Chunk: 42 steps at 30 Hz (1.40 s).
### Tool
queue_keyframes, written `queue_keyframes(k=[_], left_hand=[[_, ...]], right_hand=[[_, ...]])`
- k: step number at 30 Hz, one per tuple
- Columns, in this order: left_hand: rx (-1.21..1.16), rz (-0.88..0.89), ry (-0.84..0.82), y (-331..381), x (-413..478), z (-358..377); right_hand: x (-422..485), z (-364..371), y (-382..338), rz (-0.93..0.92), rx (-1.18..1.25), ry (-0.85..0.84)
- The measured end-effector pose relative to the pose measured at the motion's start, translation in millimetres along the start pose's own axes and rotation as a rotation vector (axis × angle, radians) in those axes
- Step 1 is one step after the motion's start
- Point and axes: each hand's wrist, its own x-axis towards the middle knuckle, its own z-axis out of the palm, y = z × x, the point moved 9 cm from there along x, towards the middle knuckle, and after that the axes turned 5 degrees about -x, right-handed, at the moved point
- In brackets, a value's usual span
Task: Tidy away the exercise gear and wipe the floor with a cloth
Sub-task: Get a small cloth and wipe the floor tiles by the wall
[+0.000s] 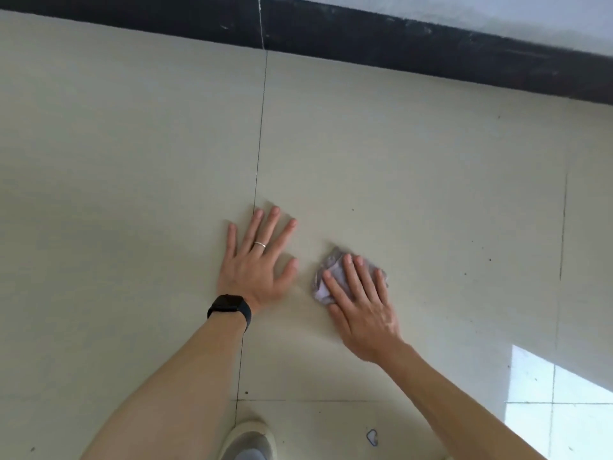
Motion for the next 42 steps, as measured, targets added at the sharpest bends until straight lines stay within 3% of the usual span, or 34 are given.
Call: queue_keyframes(k=[1, 3, 6, 8, 10, 15, 18, 19, 22, 24, 26, 31, 34, 36, 40, 42], left_hand=[[0.016, -0.004, -0.011, 0, 0, 1], [0.037, -0.008, -0.028, -1, 0, 5], [0.035, 0.003, -0.017, -2, 0, 4], [0.038, 0.015, -0.009, -1, 0, 3], [0.04, 0.014, 0.002, 0, -1, 1], [0.045, -0.017, -0.016, -1, 1, 2], [0.05, -0.015, -0.032, -1, 1, 1], [0.051, -0.012, -0.03, -1, 1, 0], [0.061, -0.018, -0.045, 0, 1, -2], [0.081, -0.017, -0.046, 1, 0, -2], [0.089, -0.019, -0.06, 1, 1, -2], [0.097, -0.058, -0.149, -1, 2, 1], [0.134, -0.113, -0.282, 2, 0, -3], [0.117, -0.182, -0.285, 10, -8, -12], [-0.026, -0.486, -0.103, 10, -49, -14], [-0.074, -0.601, -0.078, 8, -71, -2]], right_hand=[[4, -1, 9, -0.052, -0.015, -0.006], [30, -9, 47, 0.028, -0.019, -0.001], [90, -35, 122, 0.482, 0.118, 0.091], [118, -44, 137, 0.659, 0.187, 0.153], [126, -42, 112, 0.581, 0.14, 0.149], [42, -12, 8, -0.022, -0.032, 0.018], [33, -13, 15, -0.238, -0.094, -0.007], [46, -16, 33, -0.203, -0.111, -0.003], [98, -34, 121, 0.245, -0.025, -0.027], [115, -42, 149, 0.432, 0.016, -0.046], [116, -44, 133, 0.355, 0.0, -0.024], [33, -15, 19, -0.225, -0.09, 0.015], [14, -8, 3, -0.455, -0.109, 0.03], [34, -11, 26, -0.423, -0.111, 0.04], [90, -35, 110, 0.087, 0.023, 0.031], [85, -35, 107, 0.138, 0.047, 0.029]])
